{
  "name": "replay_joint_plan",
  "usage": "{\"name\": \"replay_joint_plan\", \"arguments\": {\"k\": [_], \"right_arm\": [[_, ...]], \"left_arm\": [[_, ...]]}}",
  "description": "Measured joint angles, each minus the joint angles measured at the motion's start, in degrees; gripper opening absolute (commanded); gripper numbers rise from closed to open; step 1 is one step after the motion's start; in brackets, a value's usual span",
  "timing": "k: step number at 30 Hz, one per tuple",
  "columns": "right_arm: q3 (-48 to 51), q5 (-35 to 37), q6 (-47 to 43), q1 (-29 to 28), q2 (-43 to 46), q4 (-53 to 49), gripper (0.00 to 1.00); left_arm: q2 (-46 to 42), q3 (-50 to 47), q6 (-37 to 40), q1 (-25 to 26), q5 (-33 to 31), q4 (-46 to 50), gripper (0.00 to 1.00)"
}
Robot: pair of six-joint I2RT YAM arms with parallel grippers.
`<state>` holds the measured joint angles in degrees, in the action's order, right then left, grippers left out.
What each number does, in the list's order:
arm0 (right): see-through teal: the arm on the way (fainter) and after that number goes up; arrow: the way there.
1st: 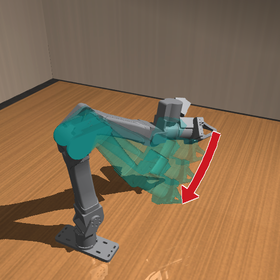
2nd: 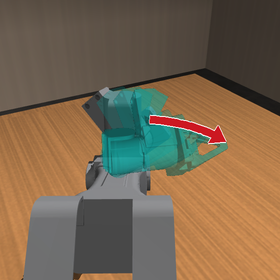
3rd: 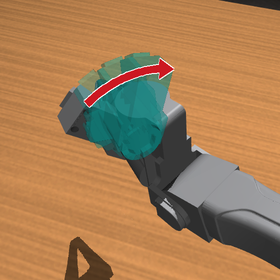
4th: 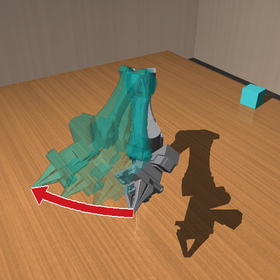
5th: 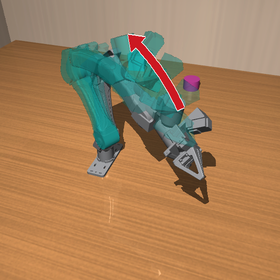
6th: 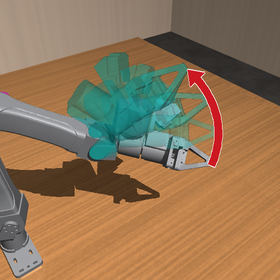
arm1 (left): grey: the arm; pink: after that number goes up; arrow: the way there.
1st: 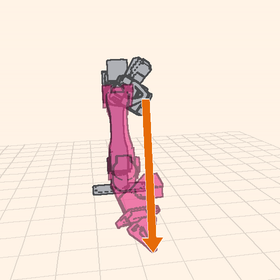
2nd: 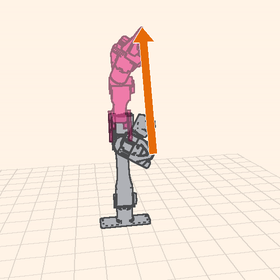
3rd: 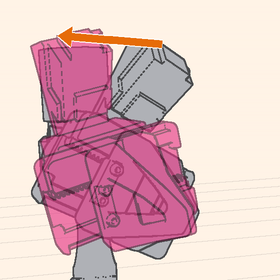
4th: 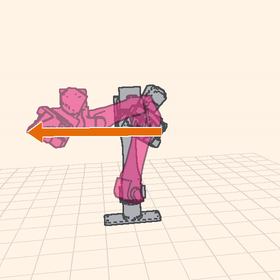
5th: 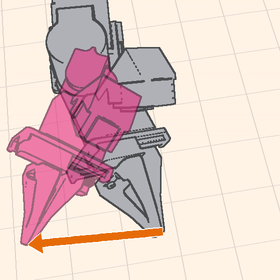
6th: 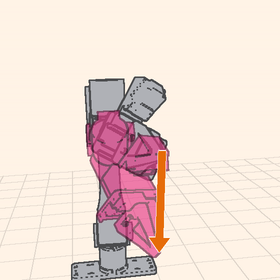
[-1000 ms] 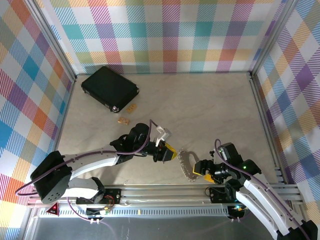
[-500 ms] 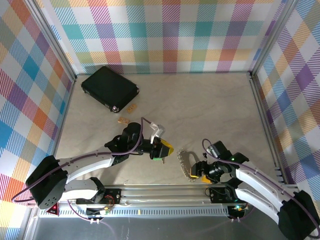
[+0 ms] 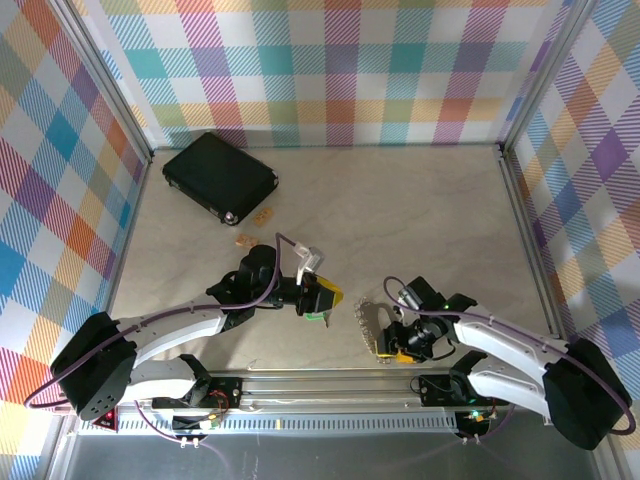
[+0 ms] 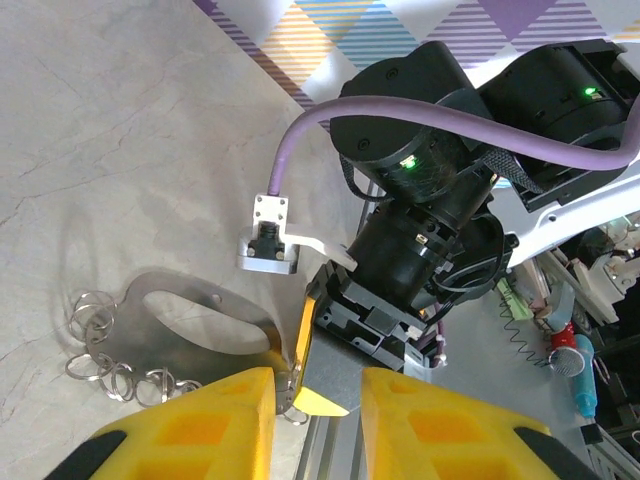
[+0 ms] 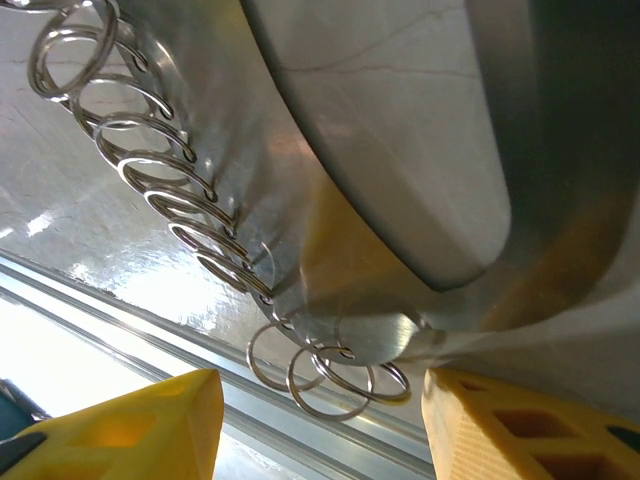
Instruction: Put the keys on the keyring
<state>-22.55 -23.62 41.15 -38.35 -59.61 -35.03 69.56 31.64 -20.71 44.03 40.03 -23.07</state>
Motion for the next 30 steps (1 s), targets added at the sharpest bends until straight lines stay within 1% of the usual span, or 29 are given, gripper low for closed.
{"name": "replay_joint_plan", "arguments": {"k": [5, 10, 14, 17, 22, 30], "right_arm": [[-1.2, 0.0, 0.0, -0.3, -3.1, 2.5, 0.54], [-2.8, 0.0, -0.5, -0.5, -6.9, 5.5, 0.5], [-3.7, 0.3, -1.8, -1.0, -8.6, 6.8, 0.48], [-4.5, 1.8, -3.2, -2.1, -9.0, 7.2, 0.48], [-6.7, 5.2, -5.6, -4.6, -8.7, 5.9, 0.47], [-9.4, 9.8, -8.1, -6.0, -8.1, 0.7, 0.47]], "left_arm": [[-1.1, -0.1, -0.2, -0.1, 0.0, 0.0, 0.29], [-1.9, -0.5, -0.3, -0.4, 0.0, 0.0, 0.29], [-1.9, -0.8, -0.4, -0.6, 0.0, 0.0, 0.29], [-1.9, -0.9, -0.5, -0.7, 0.0, 0.0, 0.29], [-2.3, -1.0, -0.8, -0.7, 0.0, 0.0, 0.29], [-4.6, -1.4, -0.8, -0.9, 0.0, 0.4, 0.29]]}}
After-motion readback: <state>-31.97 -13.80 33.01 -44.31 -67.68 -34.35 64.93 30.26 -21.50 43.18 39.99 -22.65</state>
